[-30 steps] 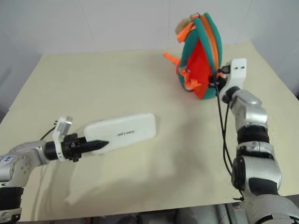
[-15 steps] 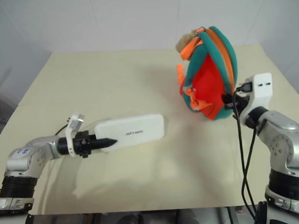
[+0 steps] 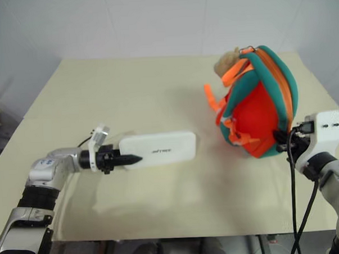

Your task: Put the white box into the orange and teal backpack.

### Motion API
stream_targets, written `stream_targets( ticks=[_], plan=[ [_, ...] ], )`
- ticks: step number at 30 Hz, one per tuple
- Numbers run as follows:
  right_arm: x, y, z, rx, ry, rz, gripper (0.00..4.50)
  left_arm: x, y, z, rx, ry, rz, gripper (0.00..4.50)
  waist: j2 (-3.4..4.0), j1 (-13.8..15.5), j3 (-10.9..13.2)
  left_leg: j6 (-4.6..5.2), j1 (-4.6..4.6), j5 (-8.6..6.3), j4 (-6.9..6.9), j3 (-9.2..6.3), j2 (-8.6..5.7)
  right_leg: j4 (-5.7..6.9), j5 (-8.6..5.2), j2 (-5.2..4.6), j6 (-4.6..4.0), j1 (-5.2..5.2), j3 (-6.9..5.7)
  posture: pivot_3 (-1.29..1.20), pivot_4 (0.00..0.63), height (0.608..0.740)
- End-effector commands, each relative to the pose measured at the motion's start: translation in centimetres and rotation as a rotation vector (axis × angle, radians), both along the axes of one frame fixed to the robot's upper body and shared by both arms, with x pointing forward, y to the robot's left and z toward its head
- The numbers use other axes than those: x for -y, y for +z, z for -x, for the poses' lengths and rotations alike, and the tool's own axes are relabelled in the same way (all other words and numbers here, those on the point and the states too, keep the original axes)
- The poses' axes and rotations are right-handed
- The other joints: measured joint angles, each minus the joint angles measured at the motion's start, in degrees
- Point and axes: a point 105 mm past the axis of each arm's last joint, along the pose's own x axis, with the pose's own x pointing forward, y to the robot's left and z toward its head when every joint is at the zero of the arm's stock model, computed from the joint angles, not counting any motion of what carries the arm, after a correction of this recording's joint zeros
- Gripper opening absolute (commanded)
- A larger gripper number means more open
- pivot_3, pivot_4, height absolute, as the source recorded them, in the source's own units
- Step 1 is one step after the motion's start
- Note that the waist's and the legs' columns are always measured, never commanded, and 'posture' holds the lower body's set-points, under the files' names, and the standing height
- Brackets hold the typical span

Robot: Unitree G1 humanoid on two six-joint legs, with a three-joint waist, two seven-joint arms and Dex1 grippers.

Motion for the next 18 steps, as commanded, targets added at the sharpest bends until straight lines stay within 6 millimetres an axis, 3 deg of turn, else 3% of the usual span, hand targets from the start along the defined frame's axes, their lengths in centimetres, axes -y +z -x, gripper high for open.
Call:
stream_targets(
  ticks=[1, 8, 18],
  plan=[
    [0.3, 0.6, -0.4, 0.036, -0.012, 0.009, 2.11, 0.2, 1.5, -0.2, 0.063, -0.031, 0.006, 1.32, 0.00, 0.0, 0.0, 0.00, 0.00, 0.00, 0.01, 0.00, 0.00, 0.01, 0.00, 0.00, 0.00, 0.00, 0.00, 0.00, 0.150, 0.740],
    [2.1, 1.7, -0.9, 0.105, -0.077, 0.071, 4.49, -0.2, 1.6, -0.1, 0.065, -0.023, 0.001, 1.32, 0.00, 0.0, 0.0, 0.02, 0.14, 0.01, 0.04, 0.00, -0.01, 0.00, 0.03, 0.00, 0.02, 0.14, 0.03, 0.00, 0.150, 0.740],
    [3.6, 4.8, 0.0, 0.282, -0.049, 0.059, 4.49, -0.4, 1.2, -0.1, 0.053, -0.017, -0.005, 1.32, 0.00, 0.0, 0.0, 0.03, 0.14, 0.00, -0.01, 0.01, -0.01, -0.05, 0.03, 0.00, 0.02, 0.15, 0.03, 0.00, 0.150, 0.740]
  ],
)
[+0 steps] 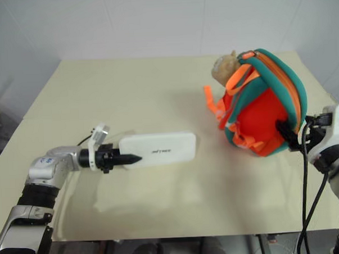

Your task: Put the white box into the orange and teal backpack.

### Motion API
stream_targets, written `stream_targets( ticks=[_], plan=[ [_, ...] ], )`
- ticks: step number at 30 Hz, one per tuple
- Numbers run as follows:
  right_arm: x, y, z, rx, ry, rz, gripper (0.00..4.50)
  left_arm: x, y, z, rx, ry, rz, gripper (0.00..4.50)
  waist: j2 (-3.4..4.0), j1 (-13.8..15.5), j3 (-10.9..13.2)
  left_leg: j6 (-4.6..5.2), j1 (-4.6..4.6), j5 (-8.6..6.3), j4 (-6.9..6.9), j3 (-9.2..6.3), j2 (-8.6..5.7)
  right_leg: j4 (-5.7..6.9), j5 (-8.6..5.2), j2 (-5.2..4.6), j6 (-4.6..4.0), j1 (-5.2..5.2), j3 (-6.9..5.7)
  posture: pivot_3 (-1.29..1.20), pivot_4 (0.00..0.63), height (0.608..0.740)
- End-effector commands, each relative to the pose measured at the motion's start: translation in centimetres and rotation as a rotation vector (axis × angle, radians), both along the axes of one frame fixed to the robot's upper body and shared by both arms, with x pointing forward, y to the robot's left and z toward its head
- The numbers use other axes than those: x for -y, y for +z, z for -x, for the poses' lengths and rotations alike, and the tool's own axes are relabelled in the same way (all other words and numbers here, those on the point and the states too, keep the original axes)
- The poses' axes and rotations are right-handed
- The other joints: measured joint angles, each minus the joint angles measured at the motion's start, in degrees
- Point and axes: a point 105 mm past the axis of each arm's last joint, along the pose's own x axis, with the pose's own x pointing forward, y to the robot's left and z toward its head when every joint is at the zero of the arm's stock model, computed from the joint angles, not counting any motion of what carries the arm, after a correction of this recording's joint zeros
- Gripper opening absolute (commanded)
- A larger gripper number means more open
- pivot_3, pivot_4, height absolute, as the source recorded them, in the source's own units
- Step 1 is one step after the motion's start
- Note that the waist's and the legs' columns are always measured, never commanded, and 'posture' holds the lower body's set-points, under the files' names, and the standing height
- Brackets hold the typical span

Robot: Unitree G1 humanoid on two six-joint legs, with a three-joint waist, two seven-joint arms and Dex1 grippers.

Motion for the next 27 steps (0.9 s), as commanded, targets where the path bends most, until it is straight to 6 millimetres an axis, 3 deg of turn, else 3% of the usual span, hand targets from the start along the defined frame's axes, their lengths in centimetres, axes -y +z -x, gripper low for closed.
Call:
stream_targets(
  ticks=[1, 8, 12, 16, 20, 24, 27],
  plan=[
    [0.6, 2.6, 0.9, 0.120, -0.003, 0.022, 4.49, -0.3, 0.9, 0.0, 0.041, -0.009, 0.009, 1.32, 0.00, 0.0, 0.0, 0.00, 0.00, 0.00, 0.00, 0.00, 0.00, 0.00, 0.00, 0.00, 0.00, 0.00, 0.00, 0.00, 0.150, 0.740],
    [-1.7, 8.2, 2.1, 0.368, 0.190, -0.064, 4.49, -0.8, 1.0, 0.0, 0.043, 0.004, 0.001, 1.32, 0.00, -0.1, 0.0, 0.00, 0.05, 0.00, 0.01, 0.00, 0.02, 0.05, 0.00, 0.01, 0.00, 0.02, 0.01, 0.00, 0.150, 0.740],
    [-3.3, 9.8, 2.2, 0.403, 0.296, -0.132, 4.49, -1.0, 0.9, 0.1, 0.042, 0.012, -0.002, 1.32, 0.00, 0.0, 0.0, -0.01, 0.05, 0.00, -0.01, -0.06, 0.03, -0.02, 0.00, 0.00, 0.00, 0.05, -0.02, 0.00, 0.150, 0.740],
    [-6.6, 9.6, 2.3, 0.335, 0.463, -0.166, 4.49, -1.2, 0.9, 0.2, 0.041, 0.018, -0.002, 1.32, 0.00, 0.0, 0.0, -0.02, 0.05, 0.01, -0.05, -0.26, 0.04, -0.07, 0.00, -0.03, 0.00, 0.05, -0.01, 0.00, 0.150, 0.740],
    [-9.5, 8.1, 2.8, 0.178, 0.634, -0.209, 4.49, -1.5, 1.0, 0.2, 0.044, 0.031, -0.004, 1.32, 0.00, 0.0, 0.0, 0.00, 0.05, 0.00, -0.05, -0.33, 0.03, -0.07, 0.00, -0.05, 0.00, 0.05, -0.01, 0.00, 0.150, 0.740],
    [-10.7, 7.0, 3.4, 0.090, 0.685, -0.244, 4.49, -1.9, 1.0, 0.4, 0.044, 0.043, -0.004, 1.32, 0.00, 0.0, 0.0, 0.01, 0.04, -0.01, -0.06, -0.35, 0.04, -0.09, 0.00, -0.04, 0.00, 0.05, -0.01, 0.00, 0.150, 0.740],
    [-10.2, 5.2, 2.7, 0.013, 0.610, -0.200, 4.49, -2.0, 1.0, 0.5, 0.042, 0.050, -0.005, 1.32, 0.00, 0.0, 0.0, 0.06, 0.04, -0.04, -0.04, -0.33, 0.03, -0.11, 0.00, -0.05, 0.00, 0.06, -0.01, 0.00, 0.150, 0.740]
  ],
)
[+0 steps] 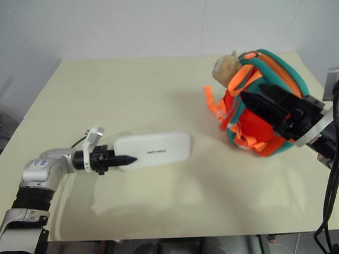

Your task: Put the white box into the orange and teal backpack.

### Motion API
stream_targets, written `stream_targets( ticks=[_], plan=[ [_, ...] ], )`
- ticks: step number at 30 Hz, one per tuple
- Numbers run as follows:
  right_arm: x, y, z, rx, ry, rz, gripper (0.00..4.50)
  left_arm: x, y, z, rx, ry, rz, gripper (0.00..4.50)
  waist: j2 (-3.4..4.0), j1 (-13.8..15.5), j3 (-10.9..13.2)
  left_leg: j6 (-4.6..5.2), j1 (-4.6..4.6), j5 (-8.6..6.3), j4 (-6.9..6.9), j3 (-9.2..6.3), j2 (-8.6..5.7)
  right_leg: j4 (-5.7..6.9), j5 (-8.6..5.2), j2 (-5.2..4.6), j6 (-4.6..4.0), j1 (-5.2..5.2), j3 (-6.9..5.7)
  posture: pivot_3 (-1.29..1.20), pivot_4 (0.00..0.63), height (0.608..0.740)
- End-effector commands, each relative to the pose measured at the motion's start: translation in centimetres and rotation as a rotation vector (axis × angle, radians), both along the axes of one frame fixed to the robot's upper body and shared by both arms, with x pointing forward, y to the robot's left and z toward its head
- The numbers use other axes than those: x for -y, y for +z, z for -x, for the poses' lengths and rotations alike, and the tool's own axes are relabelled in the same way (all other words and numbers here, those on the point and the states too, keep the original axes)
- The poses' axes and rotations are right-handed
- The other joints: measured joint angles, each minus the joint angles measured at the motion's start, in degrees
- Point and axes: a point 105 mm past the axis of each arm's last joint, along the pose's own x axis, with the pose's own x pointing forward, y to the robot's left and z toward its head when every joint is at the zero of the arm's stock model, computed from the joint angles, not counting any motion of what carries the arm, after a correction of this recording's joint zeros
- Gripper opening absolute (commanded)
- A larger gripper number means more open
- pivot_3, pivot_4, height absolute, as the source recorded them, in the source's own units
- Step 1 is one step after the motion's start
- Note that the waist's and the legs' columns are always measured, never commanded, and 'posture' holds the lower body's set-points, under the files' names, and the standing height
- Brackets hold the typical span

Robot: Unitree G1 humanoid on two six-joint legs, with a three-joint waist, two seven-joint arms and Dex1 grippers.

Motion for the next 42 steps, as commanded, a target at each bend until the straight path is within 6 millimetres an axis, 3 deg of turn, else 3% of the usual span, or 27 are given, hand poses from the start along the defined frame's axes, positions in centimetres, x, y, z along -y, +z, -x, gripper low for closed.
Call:
stream_targets(
  ticks=[1, 7, 15, 34, 42],
  plan=[
    [0.3, -1.2, -0.5, -0.021, -0.082, 0.093, 4.49, -0.2, 1.1, 0.3, 0.042, -0.002, 0.014, 1.32, 0.00, 0.0, 0.0, 0.01, 0.00, 0.00, 0.01, 0.01, -0.01, -0.01, 0.00, 0.00, 0.00, 0.01, 0.00, 0.00, 0.150, 0.740],
    [1.6, -4.0, -3.0, -0.072, -0.257, 0.155, 4.49, -0.6, 1.5, 0.4, 0.050, 0.016, 0.017, 1.32, -0.02, -0.1, 0.0, 0.01, 0.01, -0.01, 0.05, 0.09, -0.01, 0.06, 0.00, 0.04, 0.00, 0.00, 0.01, 0.00, 0.150, 0.740],
    [1.3, -6.1, -5.5, -0.092, -0.296, 0.150, 4.49, -1.0, 1.8, 0.8, 0.051, 0.030, 0.011, 1.32, -0.02, -0.1, 0.0, 0.01, 0.02, 0.00, 0.03, 0.08, -0.02, 0.03, 0.00, 0.04, 0.00, 0.01, 0.02, 0.00, 0.150, 0.740],
    [-1.3, -5.5, -13.6, 0.061, -0.302, 0.106, 4.49, -1.9, 2.1, 2.0, 0.064, 0.099, 0.015, 1.32, -0.02, -0.5, 0.0, -0.33, 0.02, 0.18, -0.03, 0.10, 0.00, 0.05, 0.00, 0.06, -0.01, -0.08, 0.04, 0.00, 0.150, 0.740],
    [-1.8, -5.3, -14.8, 0.109, -0.307, 0.084, 1.87, -2.0, 2.1, 2.1, 0.068, 0.121, 0.016, 1.32, -0.02, -0.4, 0.0, -0.39, 0.01, 0.21, -0.08, 0.09, 0.00, 0.02, 0.00, 0.04, -0.01, -0.09, 0.03, 0.00, 0.150, 0.740]
  ],
)
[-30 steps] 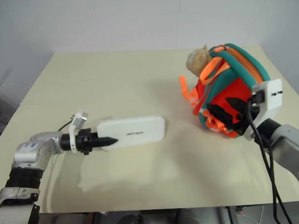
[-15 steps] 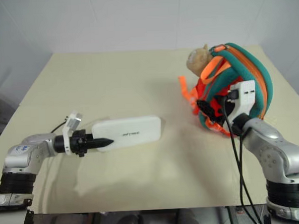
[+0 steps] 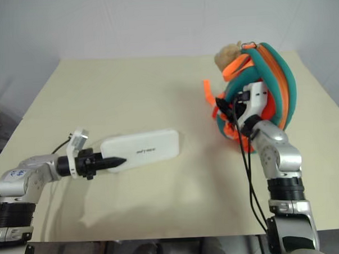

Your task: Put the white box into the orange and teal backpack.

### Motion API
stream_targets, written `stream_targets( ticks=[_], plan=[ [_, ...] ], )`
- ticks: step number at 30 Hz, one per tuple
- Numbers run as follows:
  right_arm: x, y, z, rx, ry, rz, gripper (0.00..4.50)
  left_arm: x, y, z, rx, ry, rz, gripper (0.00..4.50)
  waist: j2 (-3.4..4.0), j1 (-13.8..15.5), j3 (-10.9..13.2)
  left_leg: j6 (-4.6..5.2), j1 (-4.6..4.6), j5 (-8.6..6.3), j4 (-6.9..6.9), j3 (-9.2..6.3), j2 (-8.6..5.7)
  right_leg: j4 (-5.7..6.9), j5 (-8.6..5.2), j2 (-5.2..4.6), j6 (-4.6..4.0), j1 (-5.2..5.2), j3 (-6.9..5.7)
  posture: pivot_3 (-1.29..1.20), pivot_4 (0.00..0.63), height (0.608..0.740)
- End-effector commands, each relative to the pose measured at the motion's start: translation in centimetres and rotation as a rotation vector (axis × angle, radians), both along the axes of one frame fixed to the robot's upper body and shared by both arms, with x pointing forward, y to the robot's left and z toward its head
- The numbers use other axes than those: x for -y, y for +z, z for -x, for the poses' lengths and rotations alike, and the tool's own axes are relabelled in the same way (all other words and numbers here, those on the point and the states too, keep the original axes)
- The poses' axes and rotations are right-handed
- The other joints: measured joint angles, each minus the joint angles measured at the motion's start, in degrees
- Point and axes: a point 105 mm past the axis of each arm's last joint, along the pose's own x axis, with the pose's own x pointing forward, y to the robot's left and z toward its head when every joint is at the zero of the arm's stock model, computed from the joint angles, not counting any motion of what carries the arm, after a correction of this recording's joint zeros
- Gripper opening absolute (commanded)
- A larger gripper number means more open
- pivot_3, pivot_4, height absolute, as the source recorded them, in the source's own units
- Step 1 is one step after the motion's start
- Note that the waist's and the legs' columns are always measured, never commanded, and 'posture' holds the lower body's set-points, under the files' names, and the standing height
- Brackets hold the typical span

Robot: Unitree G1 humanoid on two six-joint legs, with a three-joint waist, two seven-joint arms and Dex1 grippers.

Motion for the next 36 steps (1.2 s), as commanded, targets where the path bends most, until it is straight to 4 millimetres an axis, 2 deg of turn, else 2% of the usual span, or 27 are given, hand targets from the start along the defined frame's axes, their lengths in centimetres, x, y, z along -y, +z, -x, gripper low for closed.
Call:
stream_targets(
  ticks=[1, 3, 5, 8, 12, 16, 20, 23, 30, 34, 36],
  plan=[
    [-0.2, 1.5, 0.1, 0.070, 0.000, 0.006, 1.56, 0.0, 1.5, 0.3, 0.057, -0.008, 0.026, 1.32, 0.00, 0.0, 0.0, 0.00, 0.00, 0.00, 0.01, -0.01, 0.00, 0.01, 0.00, 0.00, 0.00, 0.00, 0.00, 0.00, 0.150, 0.740],
    [-0.2, 1.3, 0.0, 0.067, -0.003, 0.011, 0.90, -0.1, 1.4, 0.3, 0.058, -0.004, 0.027, 1.32, 0.00, 0.0, 0.0, -0.01, 0.00, 0.00, 0.00, -0.02, 0.00, 0.02, 0.00, 0.00, 0.00, 0.00, 0.00, 0.00, 0.150, 0.740],
    [-0.3, 1.2, 0.0, 0.062, -0.003, 0.011, 0.54, -0.1, 1.4, 0.3, 0.059, -0.001, 0.027, 1.32, 0.00, -0.1, 0.0, -0.02, 0.00, 0.01, 0.01, -0.02, 0.00, 0.03, 0.00, 0.00, 0.00, 0.00, 0.00, 0.00, 0.150, 0.740],
    [-0.5, 1.3, 0.2, 0.067, 0.016, -0.004, 0.52, -0.1, 1.4, 0.3, 0.060, 0.001, 0.028, 1.32, 0.00, -0.3, 0.0, -0.02, 0.00, 0.01, 0.01, -0.03, 0.01, 0.04, 0.00, 0.00, 0.00, 0.00, 0.00, 0.00, 0.150, 0.740],
    [-2.3, 2.3, 1.5, 0.092, 0.171, -0.059, 0.52, -0.4, 1.6, 0.2, 0.065, 0.005, 0.023, 1.32, 0.00, -0.8, 0.0, -0.02, 0.00, 0.01, -0.01, -0.04, 0.01, 0.03, 0.00, 0.00, 0.00, 0.00, 0.00, 0.00, 0.150, 0.740],
    [-4.6, 3.4, 4.0, 0.091, 0.388, -0.094, 0.52, -1.1, 1.9, -0.1, 0.079, 0.021, 0.009, 1.32, 0.00, -1.3, 0.0, -0.02, 0.00, 0.01, -0.06, -0.10, 0.03, 0.02, 0.00, 0.01, 0.00, -0.03, 0.00, 0.00, 0.150, 0.740],
    [-6.7, 4.2, 7.9, 0.035, 0.669, -0.127, 0.52, -2.4, 2.3, -0.5, 0.092, 0.053, -0.017, 1.32, 0.01, -1.2, 0.0, -0.02, 0.00, 0.00, -0.10, -0.12, 0.06, 0.01, -0.01, 0.01, -0.02, -0.08, 0.00, 0.00, 0.150, 0.740],
    [-7.4, 4.2, 10.7, -0.060, 0.843, -0.120, 0.52, -3.6, 2.4, -0.6, 0.095, 0.081, -0.034, 1.32, 0.01, -1.2, 0.0, 0.01, 0.00, -0.03, -0.12, -0.11, 0.07, -0.05, -0.01, 0.00, -0.02, -0.08, 0.00, 0.00, 0.150, 0.740],
    [-7.2, 4.7, 16.8, -0.285, 1.192, -0.117, 0.52, -6.8, 2.5, -0.5, 0.100, 0.176, -0.063, 1.32, 0.01, -1.1, 0.0, 0.37, -0.01, -0.28, -0.11, -0.11, 0.09, -0.15, -0.01, -0.05, -0.02, -0.06, -0.01, 0.00, 0.150, 0.740],
    [-6.4, 4.3, 18.9, -0.438, 1.292, -0.123, 0.52, -7.8, 2.4, -0.4, 0.100, 0.217, -0.063, 1.32, 0.01, -1.0, 0.0, 0.36, -0.01, -0.33, -0.09, -0.10, 0.14, -0.25, -0.01, -0.06, -0.02, -0.03, -0.04, 0.00, 0.150, 0.740],
    [-5.7, 3.7, 19.2, -0.523, 1.292, -0.109, 0.52, -7.9, 2.2, -0.3, 0.101, 0.223, -0.062, 1.32, 0.01, -0.9, 0.0, 0.38, -0.03, -0.35, -0.09, -0.09, 0.16, -0.29, -0.01, -0.09, -0.02, -0.03, -0.04, 0.00, 0.150, 0.740]
  ],
)
